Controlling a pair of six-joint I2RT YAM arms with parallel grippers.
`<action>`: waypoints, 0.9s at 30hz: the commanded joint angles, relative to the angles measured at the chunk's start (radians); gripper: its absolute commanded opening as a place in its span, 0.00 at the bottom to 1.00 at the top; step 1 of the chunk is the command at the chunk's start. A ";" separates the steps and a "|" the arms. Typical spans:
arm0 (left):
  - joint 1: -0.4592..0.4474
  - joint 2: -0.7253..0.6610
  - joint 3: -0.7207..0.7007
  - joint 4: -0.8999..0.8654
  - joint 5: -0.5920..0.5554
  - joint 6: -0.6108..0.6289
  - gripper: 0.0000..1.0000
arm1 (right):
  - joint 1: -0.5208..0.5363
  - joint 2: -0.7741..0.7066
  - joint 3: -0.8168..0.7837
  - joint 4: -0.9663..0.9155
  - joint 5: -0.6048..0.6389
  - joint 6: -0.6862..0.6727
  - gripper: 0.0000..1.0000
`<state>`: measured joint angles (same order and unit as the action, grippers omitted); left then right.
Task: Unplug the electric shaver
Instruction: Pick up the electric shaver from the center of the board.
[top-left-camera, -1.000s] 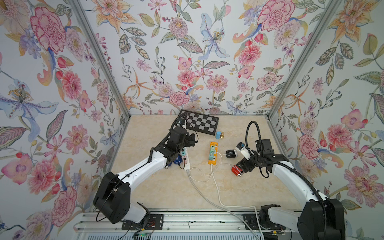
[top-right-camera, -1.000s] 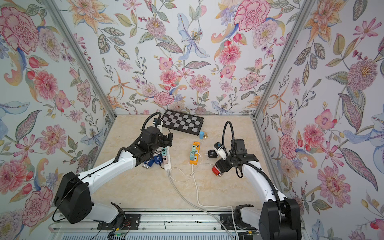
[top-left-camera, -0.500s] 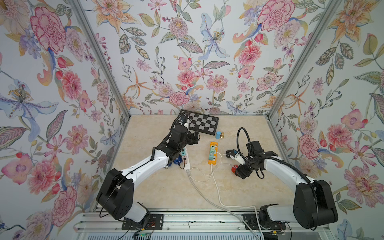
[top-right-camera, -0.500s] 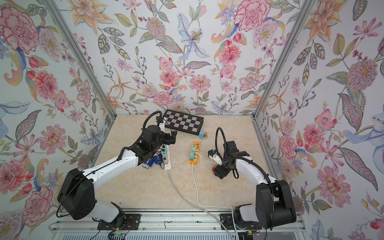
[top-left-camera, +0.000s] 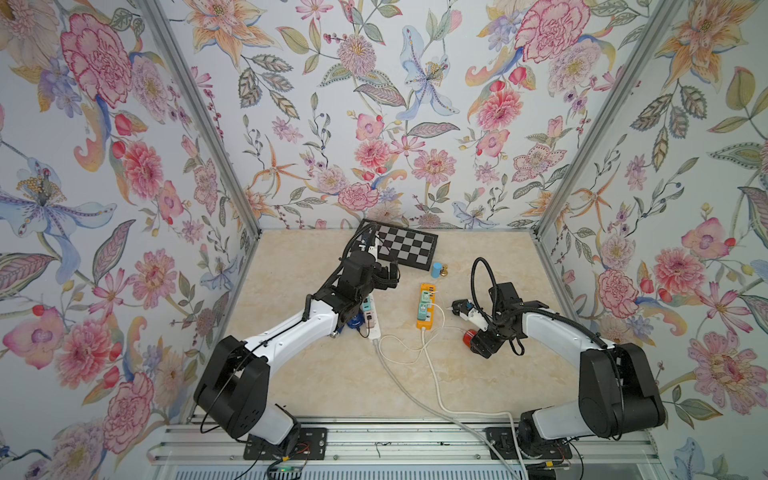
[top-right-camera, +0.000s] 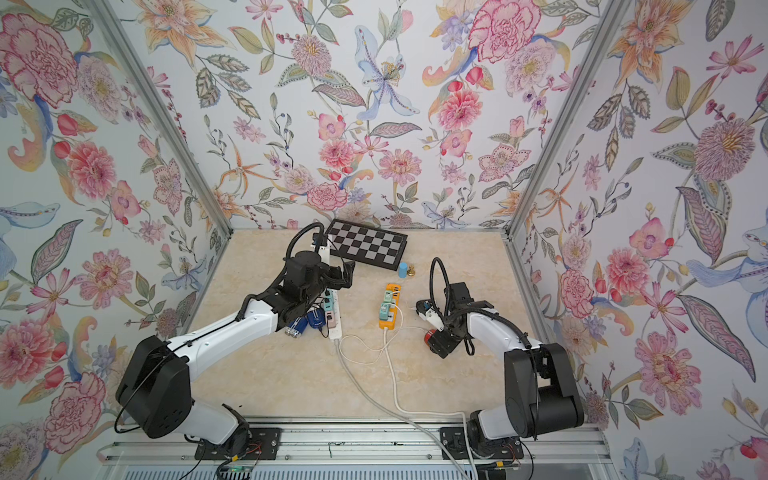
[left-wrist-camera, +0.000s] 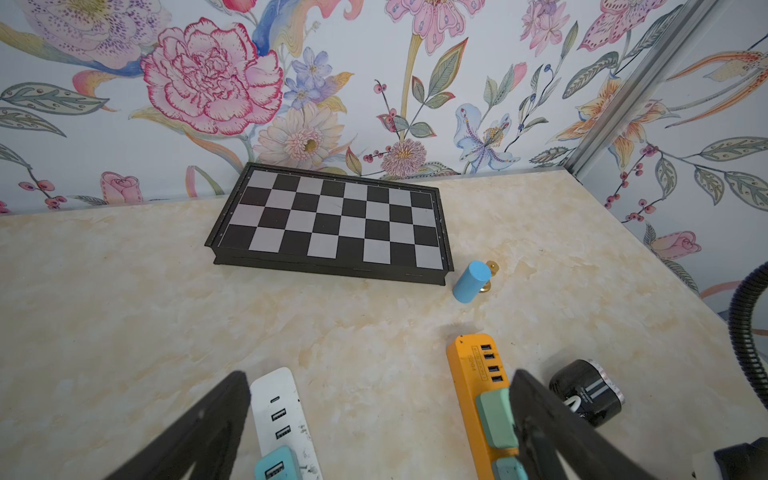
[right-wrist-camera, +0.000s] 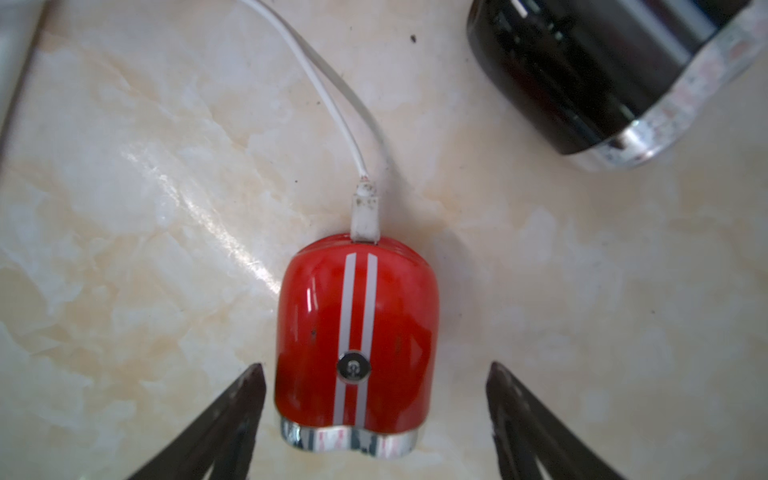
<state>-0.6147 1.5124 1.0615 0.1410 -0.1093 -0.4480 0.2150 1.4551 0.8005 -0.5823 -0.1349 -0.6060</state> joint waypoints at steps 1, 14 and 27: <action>-0.003 0.012 -0.014 0.017 -0.018 0.020 0.99 | 0.008 0.025 0.009 0.032 0.019 -0.014 0.83; -0.005 0.015 -0.009 0.027 -0.018 0.020 0.99 | 0.026 0.054 -0.022 0.077 0.012 -0.034 0.76; -0.004 0.012 -0.007 0.025 -0.021 0.025 0.99 | 0.041 0.098 -0.029 0.085 0.012 -0.032 0.76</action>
<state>-0.6147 1.5169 1.0607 0.1543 -0.1116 -0.4400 0.2413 1.5246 0.7792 -0.4931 -0.1215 -0.6239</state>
